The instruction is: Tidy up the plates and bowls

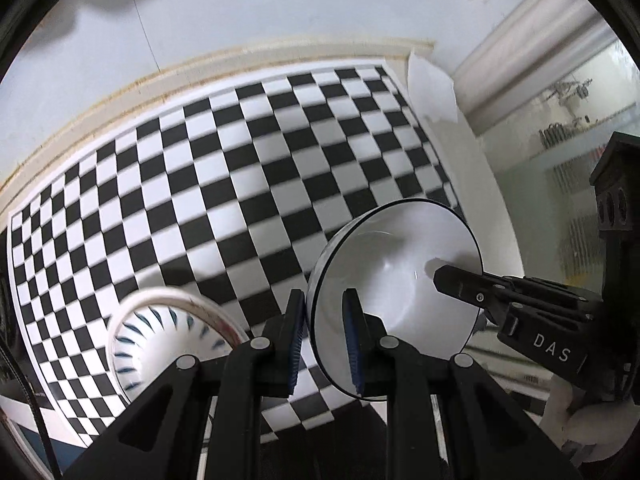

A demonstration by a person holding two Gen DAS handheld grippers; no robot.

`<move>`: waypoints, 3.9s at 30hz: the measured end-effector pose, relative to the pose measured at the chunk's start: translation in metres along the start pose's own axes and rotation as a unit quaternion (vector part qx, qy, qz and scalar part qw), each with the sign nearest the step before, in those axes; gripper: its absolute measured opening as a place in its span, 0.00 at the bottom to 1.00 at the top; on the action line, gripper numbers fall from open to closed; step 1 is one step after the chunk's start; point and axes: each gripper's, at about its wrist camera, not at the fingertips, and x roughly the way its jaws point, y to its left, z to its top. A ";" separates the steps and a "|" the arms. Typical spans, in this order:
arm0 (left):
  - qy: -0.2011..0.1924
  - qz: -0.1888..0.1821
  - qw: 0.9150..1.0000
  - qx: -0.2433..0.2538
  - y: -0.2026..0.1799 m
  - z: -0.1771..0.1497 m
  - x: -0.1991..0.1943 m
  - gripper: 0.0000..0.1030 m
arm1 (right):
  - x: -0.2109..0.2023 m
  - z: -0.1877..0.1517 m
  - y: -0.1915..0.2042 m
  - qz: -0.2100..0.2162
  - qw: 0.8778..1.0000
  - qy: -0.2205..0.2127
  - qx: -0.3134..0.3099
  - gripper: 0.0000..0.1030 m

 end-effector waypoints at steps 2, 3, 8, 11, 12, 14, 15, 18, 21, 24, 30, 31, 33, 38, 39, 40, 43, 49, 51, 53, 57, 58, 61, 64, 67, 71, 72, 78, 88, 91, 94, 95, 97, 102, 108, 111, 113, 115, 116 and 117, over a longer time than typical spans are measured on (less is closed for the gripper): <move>0.011 -0.002 1.000 -0.001 -0.001 -0.005 0.010 0.16 | 0.008 -0.012 -0.008 -0.001 1.000 0.009 0.007 0.10; 0.017 -0.003 1.000 -0.001 -0.002 -0.007 0.015 0.16 | 0.013 -0.019 -0.013 -0.001 1.000 0.014 0.012 0.10; 0.043 0.004 0.999 0.009 -0.010 -0.014 0.043 0.16 | 0.034 -0.036 -0.034 -0.007 0.999 0.032 0.032 0.10; 0.058 0.005 0.998 0.015 -0.015 -0.014 0.056 0.16 | 0.043 -0.040 -0.043 -0.013 0.998 0.039 0.040 0.10; 0.060 0.007 0.998 0.017 -0.016 -0.014 0.059 0.16 | 0.045 -0.041 -0.046 -0.016 0.998 0.041 0.041 0.10; 0.066 0.010 0.998 0.022 -0.018 -0.013 0.066 0.16 | 0.049 -0.043 -0.050 -0.023 0.998 0.045 0.043 0.10; 0.070 0.012 0.997 0.024 -0.020 -0.013 0.069 0.16 | 0.051 -0.043 -0.053 -0.026 0.998 0.047 0.044 0.10; 0.076 0.013 0.997 0.023 -0.019 -0.011 0.076 0.16 | 0.056 -0.042 -0.056 -0.031 0.997 0.053 0.045 0.10; 0.082 0.016 0.996 0.024 -0.019 -0.011 0.084 0.16 | 0.060 -0.041 -0.058 -0.034 0.997 0.059 0.046 0.10; 0.086 0.018 0.996 0.023 -0.017 -0.012 0.089 0.16 | 0.065 -0.039 -0.060 -0.037 0.996 0.067 0.047 0.10; 0.094 0.016 0.995 0.016 -0.016 -0.012 0.095 0.16 | 0.069 -0.036 -0.060 -0.046 0.996 0.071 0.041 0.10; 0.094 0.017 0.995 0.017 -0.016 -0.012 0.095 0.16 | 0.069 -0.035 -0.059 -0.049 0.995 0.072 0.040 0.10; 0.092 0.019 0.995 0.017 -0.017 -0.012 0.094 0.16 | 0.071 -0.033 -0.059 -0.055 0.995 0.074 0.036 0.10; 0.090 0.018 0.996 0.012 -0.015 -0.011 0.091 0.16 | 0.072 -0.032 -0.059 -0.058 0.995 0.080 0.034 0.10; 0.088 0.018 0.996 0.010 -0.014 -0.011 0.089 0.16 | 0.072 -0.032 -0.059 -0.059 0.995 0.080 0.033 0.11; 0.085 0.017 0.996 0.009 -0.014 -0.012 0.087 0.16 | 0.071 -0.032 -0.058 -0.061 0.994 0.080 0.031 0.12; 0.071 0.012 0.997 0.007 -0.015 -0.013 0.073 0.16 | 0.066 -0.033 -0.058 -0.060 0.995 0.076 0.032 0.14; 0.012 0.025 0.999 0.015 -0.020 -0.023 0.028 0.16 | 0.040 -0.039 -0.046 -0.068 0.996 0.050 0.015 0.14; -0.013 0.034 0.999 0.011 -0.018 -0.030 0.012 0.17 | 0.028 -0.044 -0.037 -0.080 0.996 0.036 -0.001 0.14; -0.034 0.035 0.999 0.005 -0.017 -0.040 -0.005 0.17 | 0.011 -0.054 -0.023 -0.097 0.995 0.016 -0.023 0.14; -0.087 0.040 0.995 -0.001 -0.015 -0.064 -0.042 0.21 | -0.022 -0.080 -0.001 -0.106 0.993 -0.020 -0.047 0.27; -0.100 0.045 0.994 0.000 -0.017 -0.069 -0.050 0.27 | -0.031 -0.089 0.004 -0.103 0.993 -0.029 -0.052 0.32; -0.138 0.056 0.989 0.005 -0.020 -0.085 -0.075 0.34 | -0.053 -0.110 0.016 -0.096 0.992 -0.050 -0.060 0.67; -0.157 0.056 0.986 0.009 -0.025 -0.098 -0.093 0.35 | -0.075 -0.130 0.025 -0.106 0.989 -0.076 -0.072 0.78; -0.176 0.063 0.982 0.015 -0.031 -0.114 -0.109 0.35 | -0.097 -0.145 0.030 -0.113 0.986 -0.102 -0.068 0.82; -0.194 0.067 0.978 0.025 -0.041 -0.132 -0.126 0.42 | -0.129 -0.163 0.037 -0.116 0.981 -0.142 -0.068 0.84; -0.197 0.066 0.978 0.026 -0.042 -0.136 -0.129 0.54 | -0.138 -0.168 0.041 -0.115 0.979 -0.151 -0.069 0.85; -0.238 0.072 0.968 0.031 -0.054 -0.162 -0.156 0.67 | -0.172 -0.197 0.058 -0.125 0.971 -0.188 -0.083 0.86; -0.290 0.077 0.953 0.039 -0.066 -0.191 -0.193 0.68 | -0.208 -0.228 0.067 -0.134 0.961 -0.225 -0.091 0.86; -0.292 0.075 0.953 0.039 -0.069 -0.196 -0.194 0.76 | -0.214 -0.235 0.068 -0.137 0.959 -0.229 -0.094 0.86; -0.286 0.075 0.954 0.041 -0.069 -0.195 -0.191 0.84 | -0.217 -0.238 0.065 -0.137 0.958 -0.232 -0.092 0.87; -0.285 0.073 0.955 0.040 -0.069 -0.195 -0.189 0.84 | -0.218 -0.238 0.063 -0.138 0.958 -0.233 -0.090 0.88; -0.278 0.066 0.958 0.038 -0.069 -0.193 -0.185 0.85 | -0.217 -0.236 0.058 -0.137 0.959 -0.233 -0.083 0.89; -0.264 0.072 0.961 0.031 -0.068 -0.185 -0.177 0.97 | -0.213 -0.228 0.049 -0.138 0.961 -0.227 -0.074 0.89; -0.249 0.085 0.964 0.031 -0.068 -0.169 -0.163 0.99 | -0.204 -0.210 0.039 -0.134 0.963 -0.222 -0.067 0.91; -0.230 0.093 0.968 0.037 -0.067 -0.155 -0.148 0.99 | -0.196 -0.200 0.033 -0.122 0.964 -0.229 -0.064 0.93; -0.206 0.099 0.973 0.038 -0.064 -0.141 -0.130 0.99 | -0.188 -0.189 0.027 -0.116 0.961 -0.242 -0.073 0.94; -0.170 0.080 0.982 0.026 -0.054 -0.122 -0.103 0.99 | -0.173 -0.175 0.021 -0.110 0.961 -0.241 -0.078 0.94; -0.158 0.075 0.984 0.023 -0.050 -0.116 -0.094 0.99 | -0.165 -0.168 0.017 -0.107 0.963 -0.236 -0.077 0.94; -0.137 0.066 0.988 0.017 -0.045 -0.104 -0.076 0.99 | -0.157 -0.161 0.012 -0.103 0.965 -0.230 -0.074 0.94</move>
